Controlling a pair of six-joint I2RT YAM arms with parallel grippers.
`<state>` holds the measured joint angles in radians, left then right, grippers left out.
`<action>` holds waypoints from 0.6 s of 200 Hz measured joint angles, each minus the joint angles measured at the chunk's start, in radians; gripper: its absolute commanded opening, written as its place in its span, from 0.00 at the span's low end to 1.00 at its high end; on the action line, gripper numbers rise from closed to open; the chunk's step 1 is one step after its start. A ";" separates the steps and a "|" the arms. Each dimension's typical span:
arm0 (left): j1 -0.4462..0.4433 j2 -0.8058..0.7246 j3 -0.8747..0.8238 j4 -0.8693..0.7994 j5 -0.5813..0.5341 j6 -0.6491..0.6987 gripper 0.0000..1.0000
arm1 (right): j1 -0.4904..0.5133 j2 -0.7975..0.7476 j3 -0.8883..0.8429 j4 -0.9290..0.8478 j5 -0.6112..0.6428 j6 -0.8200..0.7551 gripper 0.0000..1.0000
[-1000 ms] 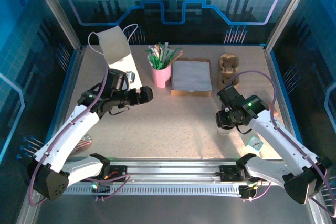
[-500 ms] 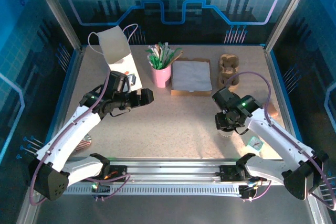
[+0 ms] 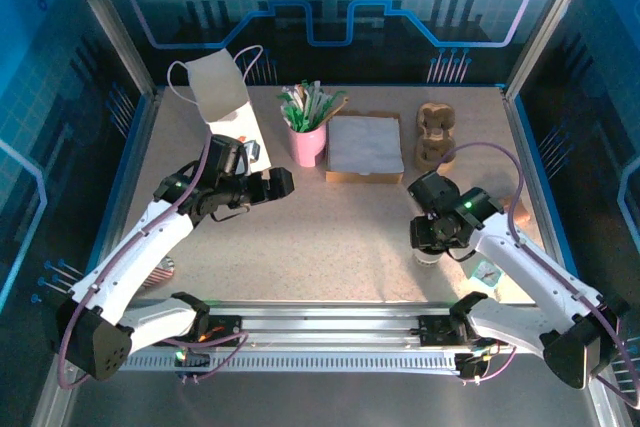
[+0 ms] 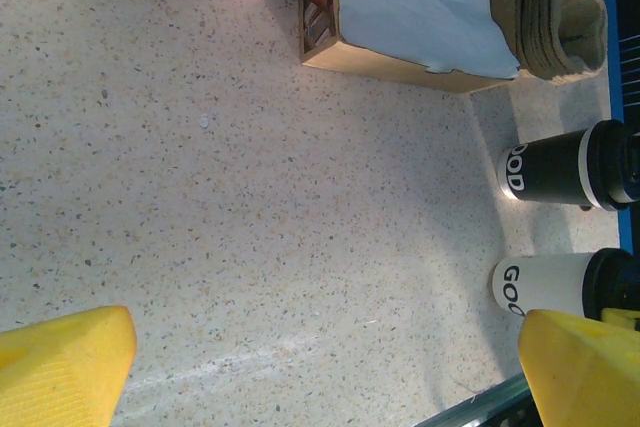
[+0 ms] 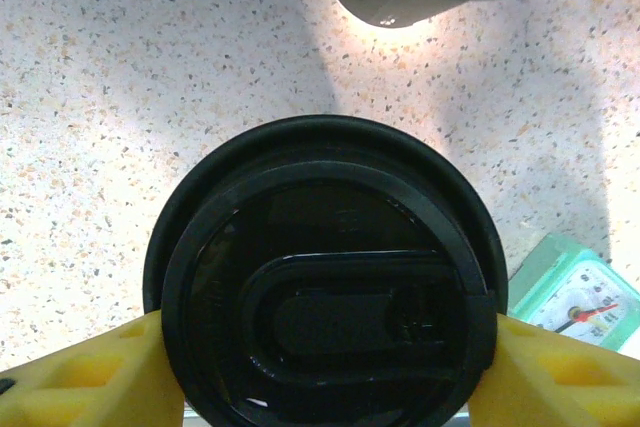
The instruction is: Pack the takeout coffee
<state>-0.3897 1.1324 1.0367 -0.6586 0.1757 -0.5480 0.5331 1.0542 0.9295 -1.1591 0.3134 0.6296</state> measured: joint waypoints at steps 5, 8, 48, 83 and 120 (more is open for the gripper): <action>0.000 0.000 0.000 0.000 0.002 0.000 0.99 | -0.003 -0.002 -0.002 0.001 0.000 0.001 0.65; 0.000 0.000 -0.001 0.001 0.003 0.000 0.99 | -0.005 -0.002 -0.003 0.002 0.000 0.004 0.65; 0.000 0.000 -0.013 0.007 0.005 0.000 0.99 | -0.015 -0.002 -0.006 0.016 0.008 0.024 0.68; 0.000 0.000 -0.019 0.010 0.005 0.000 0.99 | -0.017 0.001 -0.006 0.020 0.014 0.030 0.70; 0.000 0.000 -0.019 0.010 0.005 0.000 0.99 | -0.016 0.010 -0.006 0.019 0.020 0.037 0.75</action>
<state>-0.3897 1.1320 1.0172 -0.6483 0.1806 -0.5476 0.5175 1.0637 0.9234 -1.1397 0.3336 0.6670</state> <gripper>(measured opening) 0.992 0.737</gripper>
